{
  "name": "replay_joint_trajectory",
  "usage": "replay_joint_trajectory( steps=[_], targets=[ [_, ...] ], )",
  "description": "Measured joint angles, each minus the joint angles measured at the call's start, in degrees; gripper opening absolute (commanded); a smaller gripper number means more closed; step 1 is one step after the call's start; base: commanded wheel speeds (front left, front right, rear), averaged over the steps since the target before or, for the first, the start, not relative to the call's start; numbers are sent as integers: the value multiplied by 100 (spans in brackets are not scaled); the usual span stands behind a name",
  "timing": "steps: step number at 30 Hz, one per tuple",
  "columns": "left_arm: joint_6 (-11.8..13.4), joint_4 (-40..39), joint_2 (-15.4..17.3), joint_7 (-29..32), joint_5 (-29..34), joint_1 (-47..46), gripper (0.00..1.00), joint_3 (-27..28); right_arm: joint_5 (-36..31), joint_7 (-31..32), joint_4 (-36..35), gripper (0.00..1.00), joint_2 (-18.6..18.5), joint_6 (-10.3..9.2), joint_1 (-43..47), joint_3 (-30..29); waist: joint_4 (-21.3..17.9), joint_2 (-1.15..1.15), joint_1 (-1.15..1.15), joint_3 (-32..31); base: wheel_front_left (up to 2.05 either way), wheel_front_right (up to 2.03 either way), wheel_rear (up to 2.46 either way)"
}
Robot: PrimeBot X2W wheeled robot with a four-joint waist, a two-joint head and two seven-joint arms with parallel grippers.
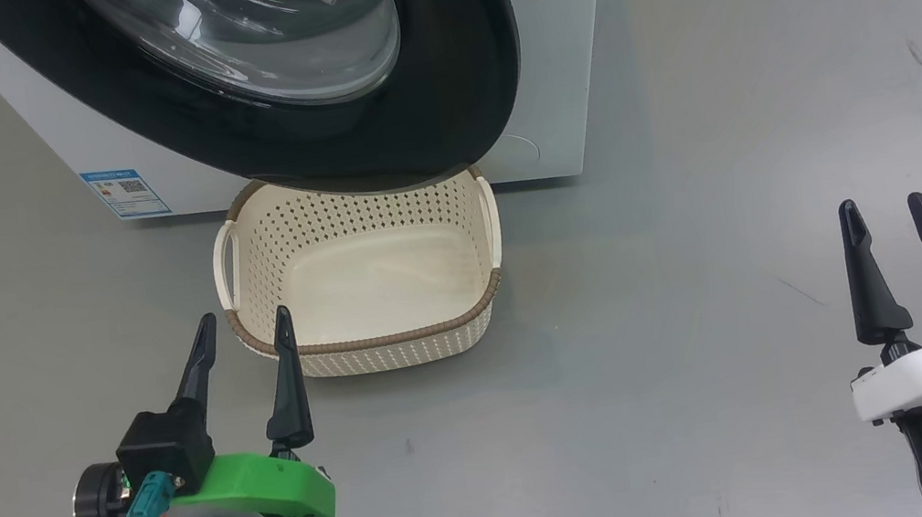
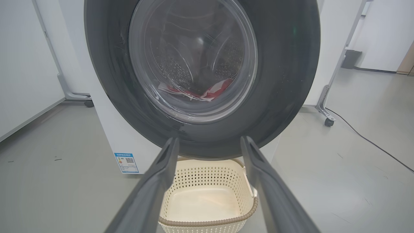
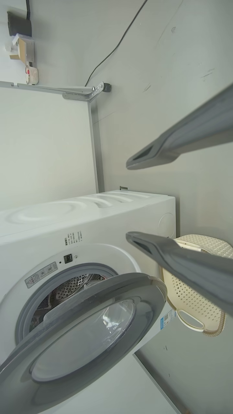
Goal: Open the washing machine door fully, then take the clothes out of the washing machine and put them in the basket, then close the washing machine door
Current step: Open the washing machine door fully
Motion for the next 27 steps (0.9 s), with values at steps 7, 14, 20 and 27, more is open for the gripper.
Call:
replay_joint_trajectory(
  steps=[7,14,20,27],
  targets=[
    [0,-1,0,0,0,20,100,0,0,0,-59,100,53,0,19,-23,2,0,0,2,0,0,0],
    [0,-1,0,0,-4,26,100,-1,0,0,-96,100,52,0,85,-56,11,0,0,13,0,0,0],
    [0,-3,0,0,-4,26,100,-1,0,0,-112,100,53,0,109,-65,13,0,0,23,0,0,0],
    [0,-2,0,0,-4,26,100,-4,-9,-1,-140,100,21,1,109,-113,13,0,0,41,0,0,0]
  ],
)
